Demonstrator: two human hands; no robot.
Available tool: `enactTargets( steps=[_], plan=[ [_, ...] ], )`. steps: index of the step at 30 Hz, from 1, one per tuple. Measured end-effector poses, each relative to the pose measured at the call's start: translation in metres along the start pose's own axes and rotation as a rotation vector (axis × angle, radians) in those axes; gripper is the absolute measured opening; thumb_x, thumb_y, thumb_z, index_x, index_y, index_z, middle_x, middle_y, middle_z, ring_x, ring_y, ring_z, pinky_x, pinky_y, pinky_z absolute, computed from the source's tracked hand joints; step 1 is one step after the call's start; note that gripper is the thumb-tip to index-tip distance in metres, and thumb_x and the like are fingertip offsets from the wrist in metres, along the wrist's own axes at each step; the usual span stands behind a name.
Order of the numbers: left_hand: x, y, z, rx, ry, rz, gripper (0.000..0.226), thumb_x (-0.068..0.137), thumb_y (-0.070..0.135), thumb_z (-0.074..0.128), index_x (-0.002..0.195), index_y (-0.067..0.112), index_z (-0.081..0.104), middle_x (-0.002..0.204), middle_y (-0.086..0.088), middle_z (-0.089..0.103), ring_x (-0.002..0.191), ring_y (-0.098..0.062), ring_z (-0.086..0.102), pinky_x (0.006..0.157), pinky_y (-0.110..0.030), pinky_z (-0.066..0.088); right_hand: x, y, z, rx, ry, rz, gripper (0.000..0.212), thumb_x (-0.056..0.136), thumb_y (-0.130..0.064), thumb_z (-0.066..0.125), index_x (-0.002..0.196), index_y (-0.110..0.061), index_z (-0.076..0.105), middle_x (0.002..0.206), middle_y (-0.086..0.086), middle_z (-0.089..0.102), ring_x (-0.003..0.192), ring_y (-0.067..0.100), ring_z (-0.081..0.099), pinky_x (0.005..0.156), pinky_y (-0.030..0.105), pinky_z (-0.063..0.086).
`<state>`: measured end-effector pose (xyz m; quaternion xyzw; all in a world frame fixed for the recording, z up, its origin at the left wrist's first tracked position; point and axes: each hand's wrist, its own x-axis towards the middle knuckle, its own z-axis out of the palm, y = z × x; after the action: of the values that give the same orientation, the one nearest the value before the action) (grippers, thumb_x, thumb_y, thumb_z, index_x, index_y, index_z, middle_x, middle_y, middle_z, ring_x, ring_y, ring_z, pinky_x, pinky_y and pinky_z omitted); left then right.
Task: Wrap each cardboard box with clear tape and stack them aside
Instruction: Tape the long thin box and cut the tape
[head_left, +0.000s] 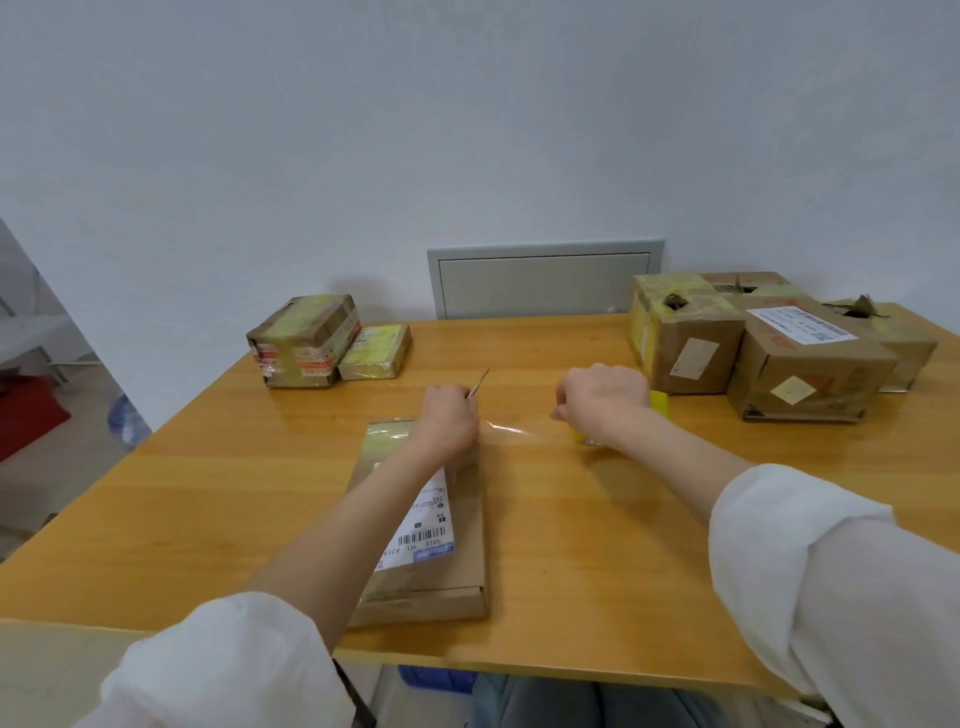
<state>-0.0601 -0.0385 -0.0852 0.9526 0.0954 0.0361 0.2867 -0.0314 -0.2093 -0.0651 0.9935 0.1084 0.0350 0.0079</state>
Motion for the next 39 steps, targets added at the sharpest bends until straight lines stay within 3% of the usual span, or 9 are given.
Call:
enactTargets(
  steps=[3,6,9,15,22,27,33,39],
  plan=[
    [-0.013,0.009,-0.001,-0.222,-0.011,-0.042,0.028,0.098,0.004,0.035,0.107,-0.001,0.061,0.095,-0.017,0.061,0.073,-0.027,0.057,0.072,-0.042,0.055,-0.003,0.002,0.002,0.008,0.019,0.006,0.031,0.096,-0.046,0.05,0.117,-0.029,0.066,0.115,0.003,0.066,0.108,0.027,0.06,0.071,0.029,0.039],
    [-0.029,0.015,0.003,-0.376,-0.078,-0.071,0.026,0.096,-0.002,0.035,0.107,-0.002,0.058,0.083,-0.013,0.062,0.058,-0.02,0.06,0.062,-0.038,0.06,-0.009,0.004,0.005,0.019,0.053,0.008,0.029,0.097,-0.046,0.049,0.114,-0.032,0.068,0.113,0.002,0.067,0.106,0.027,0.061,0.07,0.029,0.039],
    [-0.04,0.014,0.007,-0.392,-0.131,-0.076,0.018,0.097,0.0,0.037,0.102,0.0,0.055,0.079,-0.013,0.065,0.062,-0.026,0.067,0.071,-0.045,0.059,-0.015,0.005,0.007,0.023,0.069,0.004,0.028,0.097,-0.045,0.049,0.113,-0.033,0.068,0.113,0.003,0.067,0.106,0.027,0.061,0.07,0.028,0.038],
    [-0.049,0.013,0.008,-0.315,-0.147,-0.024,0.016,0.094,0.005,0.046,0.082,0.009,0.056,0.074,-0.008,0.069,0.063,-0.026,0.069,0.067,-0.04,0.059,-0.019,0.002,0.007,-0.015,0.089,-0.001,0.029,0.097,-0.045,0.048,0.113,-0.032,0.068,0.112,0.003,0.067,0.105,0.027,0.062,0.069,0.028,0.038],
    [-0.044,0.01,0.011,-0.282,-0.135,-0.051,0.019,0.092,0.002,0.045,0.077,0.009,0.056,0.07,-0.006,0.069,0.063,-0.023,0.071,0.069,-0.045,0.06,-0.016,0.0,0.008,-0.033,0.084,-0.005,0.029,0.098,-0.044,0.048,0.114,-0.03,0.067,0.114,0.004,0.066,0.107,0.028,0.061,0.07,0.028,0.037],
    [-0.047,0.012,0.01,-0.253,-0.135,-0.019,0.018,0.091,0.002,0.043,0.079,0.008,0.055,0.069,-0.006,0.07,0.056,-0.026,0.069,0.055,-0.035,0.057,-0.016,0.001,0.009,-0.041,0.095,-0.004,0.03,0.098,-0.044,0.046,0.114,-0.03,0.067,0.111,0.003,0.067,0.105,0.028,0.061,0.069,0.028,0.038],
    [-0.053,0.015,0.014,-0.188,-0.16,0.022,0.019,0.092,0.003,0.043,0.077,0.008,0.054,0.07,-0.007,0.072,0.047,-0.021,0.066,0.048,-0.03,0.055,-0.017,0.002,0.009,-0.046,0.114,-0.014,0.028,0.099,-0.04,0.044,0.111,-0.03,0.068,0.107,0.002,0.067,0.101,0.027,0.062,0.067,0.028,0.037],
    [-0.048,0.023,0.024,-0.174,-0.186,0.022,0.023,0.092,0.002,0.042,0.072,0.011,0.049,0.076,-0.011,0.073,0.064,-0.032,0.071,0.064,-0.045,0.06,-0.016,0.0,0.008,-0.049,0.12,-0.012,0.028,0.1,-0.038,0.043,0.109,-0.029,0.068,0.102,0.001,0.067,0.096,0.025,0.062,0.065,0.028,0.038]
  ],
)
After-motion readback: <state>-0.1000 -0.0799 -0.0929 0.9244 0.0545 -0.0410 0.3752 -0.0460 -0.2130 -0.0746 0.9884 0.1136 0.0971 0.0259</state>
